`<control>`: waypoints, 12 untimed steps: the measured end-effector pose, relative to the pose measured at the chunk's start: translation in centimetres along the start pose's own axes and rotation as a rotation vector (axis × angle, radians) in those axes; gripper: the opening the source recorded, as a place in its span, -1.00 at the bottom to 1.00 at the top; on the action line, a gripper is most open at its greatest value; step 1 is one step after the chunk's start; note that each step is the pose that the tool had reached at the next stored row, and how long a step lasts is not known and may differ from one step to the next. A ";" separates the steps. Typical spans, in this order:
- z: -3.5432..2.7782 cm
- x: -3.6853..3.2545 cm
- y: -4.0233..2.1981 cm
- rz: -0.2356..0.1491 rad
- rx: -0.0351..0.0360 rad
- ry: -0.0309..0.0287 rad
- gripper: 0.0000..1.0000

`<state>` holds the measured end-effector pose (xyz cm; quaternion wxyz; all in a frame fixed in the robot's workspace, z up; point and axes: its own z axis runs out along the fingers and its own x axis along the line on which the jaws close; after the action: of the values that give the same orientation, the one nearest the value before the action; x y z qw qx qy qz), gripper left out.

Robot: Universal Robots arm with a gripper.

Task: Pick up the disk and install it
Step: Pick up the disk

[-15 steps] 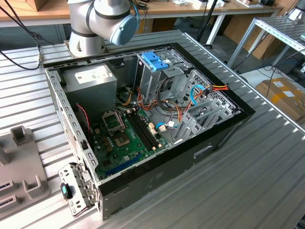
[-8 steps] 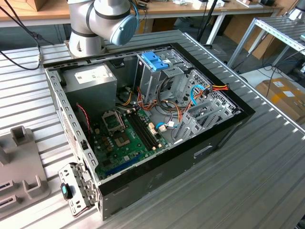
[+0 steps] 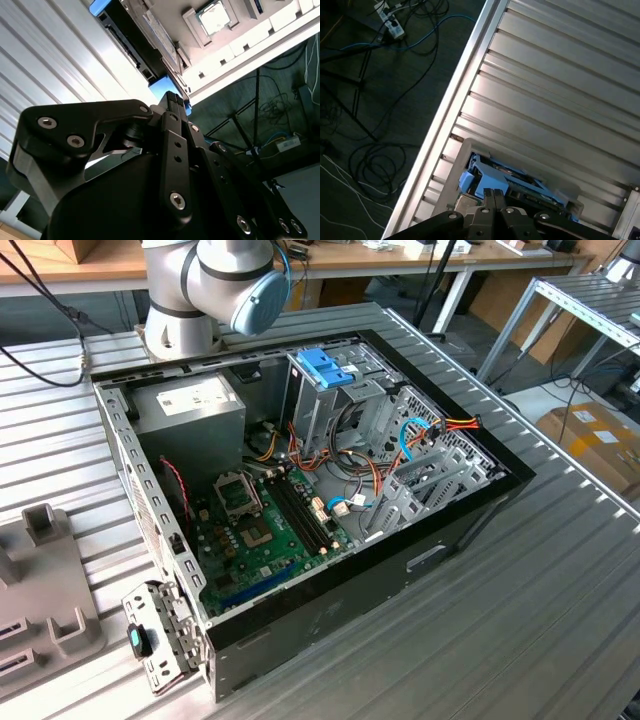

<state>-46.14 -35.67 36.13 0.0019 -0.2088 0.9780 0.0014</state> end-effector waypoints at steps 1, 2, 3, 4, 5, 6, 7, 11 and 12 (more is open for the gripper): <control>0.00 0.00 0.00 -0.008 -0.0001 0.0000 -0.79; 0.00 0.00 0.00 -0.014 -0.0001 0.0000 -0.79; 0.00 0.00 0.00 -0.020 -0.0001 0.0000 -0.79; 0.00 0.00 0.00 -0.026 -0.0001 0.0000 -0.79; 0.00 0.00 0.00 -0.034 -0.0002 0.0000 -0.79; 0.00 0.00 0.01 -0.039 -0.0002 0.0001 -0.79; 0.00 0.00 0.01 -0.044 -0.0002 0.0001 -0.79; 0.00 -0.01 0.01 -0.066 -0.0003 0.0001 -0.79; 0.00 -0.01 0.01 -0.073 -0.0003 0.0000 -0.79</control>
<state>-46.13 -35.65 36.13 0.0019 -0.2443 0.9697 0.0015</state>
